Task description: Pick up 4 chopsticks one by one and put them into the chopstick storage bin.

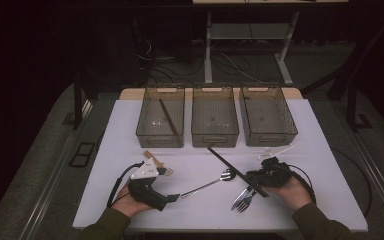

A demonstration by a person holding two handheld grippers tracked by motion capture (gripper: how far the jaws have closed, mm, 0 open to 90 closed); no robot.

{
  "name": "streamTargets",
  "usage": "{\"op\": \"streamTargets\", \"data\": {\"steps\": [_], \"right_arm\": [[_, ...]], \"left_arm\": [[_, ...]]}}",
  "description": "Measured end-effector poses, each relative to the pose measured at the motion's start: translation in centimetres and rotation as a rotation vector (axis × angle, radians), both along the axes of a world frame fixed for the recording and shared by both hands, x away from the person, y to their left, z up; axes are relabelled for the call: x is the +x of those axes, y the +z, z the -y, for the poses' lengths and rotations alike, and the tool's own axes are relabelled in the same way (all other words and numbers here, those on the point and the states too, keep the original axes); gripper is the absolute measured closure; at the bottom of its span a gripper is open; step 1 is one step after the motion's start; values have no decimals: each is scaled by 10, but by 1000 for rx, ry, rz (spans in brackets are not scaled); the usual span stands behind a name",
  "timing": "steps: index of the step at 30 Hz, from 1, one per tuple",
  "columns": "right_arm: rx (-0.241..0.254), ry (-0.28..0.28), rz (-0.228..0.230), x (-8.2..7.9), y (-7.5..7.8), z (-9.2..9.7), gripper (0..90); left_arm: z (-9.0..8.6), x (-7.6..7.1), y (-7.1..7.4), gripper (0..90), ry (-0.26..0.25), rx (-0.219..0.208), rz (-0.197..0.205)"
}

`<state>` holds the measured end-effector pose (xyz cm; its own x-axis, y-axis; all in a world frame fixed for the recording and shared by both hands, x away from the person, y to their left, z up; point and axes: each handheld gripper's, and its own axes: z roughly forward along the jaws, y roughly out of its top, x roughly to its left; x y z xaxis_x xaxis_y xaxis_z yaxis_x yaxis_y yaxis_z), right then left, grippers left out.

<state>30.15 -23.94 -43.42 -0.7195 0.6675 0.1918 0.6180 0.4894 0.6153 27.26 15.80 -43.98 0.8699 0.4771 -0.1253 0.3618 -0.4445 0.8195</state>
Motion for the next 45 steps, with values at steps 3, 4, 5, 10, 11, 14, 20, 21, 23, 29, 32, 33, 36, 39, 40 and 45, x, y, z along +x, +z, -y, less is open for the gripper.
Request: {"op": "streamTargets", "data": {"steps": [3,4,5,10,11,14,20,21,23,29,32,33,36,39,40,45], "right_arm": [[-6,1,2,0,-1,0,804],[-6,2,2,0,-1,-1,804],[-7,5,5,1,-1,0,810],[-18,7,0,1,-3,-1,812],[-21,8,0,1,-3,-2,812],[-28,14,0,1,-5,-3,812],[-39,18,-1,1,-8,-5,816],[-41,18,3,1,-8,-5,820],[-41,19,4,1,-8,-5,823],[-43,12,6,1,-8,-6,826],[-44,10,6,0,-8,-7,831],[-44,10,8,0,-8,-7,832],[-45,11,6,0,-7,-8,836],[-43,10,2,0,-7,-9,841],[-44,9,2,0,-7,-9,841],[-41,7,3,0,-6,-9,844]], "left_arm": [[0,0,0,0,-2,1,1],[0,0,0,0,-1,1,1],[0,0,0,0,-2,1,1],[0,0,0,0,-2,1,1],[0,0,0,0,-3,1,1],[0,0,0,0,-3,1,1],[0,0,0,0,-3,2,1],[0,0,0,0,-3,2,1],[0,0,0,0,-3,2,1],[0,0,0,0,-4,4,0],[1,0,0,0,-5,5,0],[1,0,0,0,-4,5,-1],[1,0,0,0,-5,4,-1],[1,0,0,0,-5,5,-1],[1,0,0,0,-5,4,-1],[1,0,0,0,-6,4,-1]]}}
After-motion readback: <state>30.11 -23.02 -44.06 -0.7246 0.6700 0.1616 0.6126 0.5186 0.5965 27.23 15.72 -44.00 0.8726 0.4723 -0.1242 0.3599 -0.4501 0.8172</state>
